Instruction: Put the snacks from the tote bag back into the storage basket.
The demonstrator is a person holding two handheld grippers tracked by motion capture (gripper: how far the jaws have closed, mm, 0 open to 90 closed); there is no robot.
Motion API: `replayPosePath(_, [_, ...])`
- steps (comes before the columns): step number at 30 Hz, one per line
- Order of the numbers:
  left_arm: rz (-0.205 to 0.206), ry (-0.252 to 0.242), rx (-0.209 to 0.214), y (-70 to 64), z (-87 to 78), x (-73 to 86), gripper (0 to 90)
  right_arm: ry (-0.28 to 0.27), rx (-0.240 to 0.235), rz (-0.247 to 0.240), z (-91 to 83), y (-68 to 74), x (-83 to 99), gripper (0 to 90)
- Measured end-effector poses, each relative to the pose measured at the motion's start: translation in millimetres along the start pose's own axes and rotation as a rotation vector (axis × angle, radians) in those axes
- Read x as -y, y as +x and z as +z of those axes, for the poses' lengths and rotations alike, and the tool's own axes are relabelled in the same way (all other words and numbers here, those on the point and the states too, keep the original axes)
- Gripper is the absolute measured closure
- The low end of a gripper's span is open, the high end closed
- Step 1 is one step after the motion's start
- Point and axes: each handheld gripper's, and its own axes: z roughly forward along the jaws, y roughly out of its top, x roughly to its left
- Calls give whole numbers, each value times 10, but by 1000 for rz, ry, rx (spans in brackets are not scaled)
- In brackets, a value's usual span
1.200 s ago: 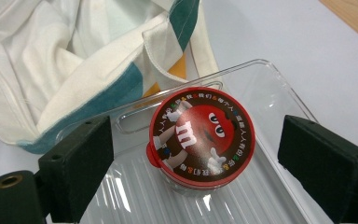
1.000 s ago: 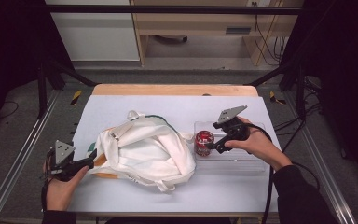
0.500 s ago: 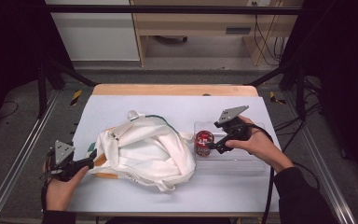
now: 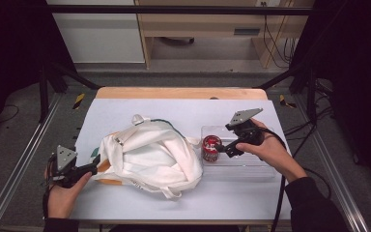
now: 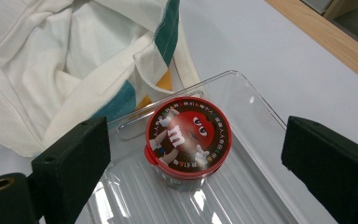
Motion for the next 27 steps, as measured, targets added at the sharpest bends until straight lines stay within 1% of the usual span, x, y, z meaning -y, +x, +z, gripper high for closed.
replayPosePath(3, [2,1,2,-8,6,0,104,-15,14,24,-36,15,-8,82])
replayPosePath(4, [2,2,2,-9,6,0,104,-29,25,34,-54,28,-10,83])
replayPosePath(8, [0,-1,0,-7,-1,1,104,-48,53,53,-102,66,-16,83])
replayPosePath(11, [-2,-2,0,-4,-7,4,104,-74,87,65,-167,117,-43,83])
replayPosePath(13, [-2,-4,0,-9,-8,1,104,-96,106,82,-214,151,-66,82])
replayPosePath(14, [-2,-5,0,-11,-8,0,104,-102,122,91,-240,169,-81,82])
replayPosePath(19, [-3,-5,8,-22,0,4,104,-106,173,117,-316,228,-129,80])
replayPosePath(21, [-7,-6,9,-19,-1,3,103,-110,196,139,-340,242,-146,78])
replayPosePath(23, [-21,-13,3,-11,-12,2,100,-114,226,156,-361,252,-171,79])
replayPosePath(24, [-27,-19,2,-7,-18,0,98,-125,232,176,-373,259,-186,79])
replayPosePath(25, [-34,-24,3,-2,-27,-2,97,-127,234,183,-382,262,-195,79])
replayPosePath(27, [-41,-28,6,8,-31,4,96,-126,264,190,-397,279,-221,79])
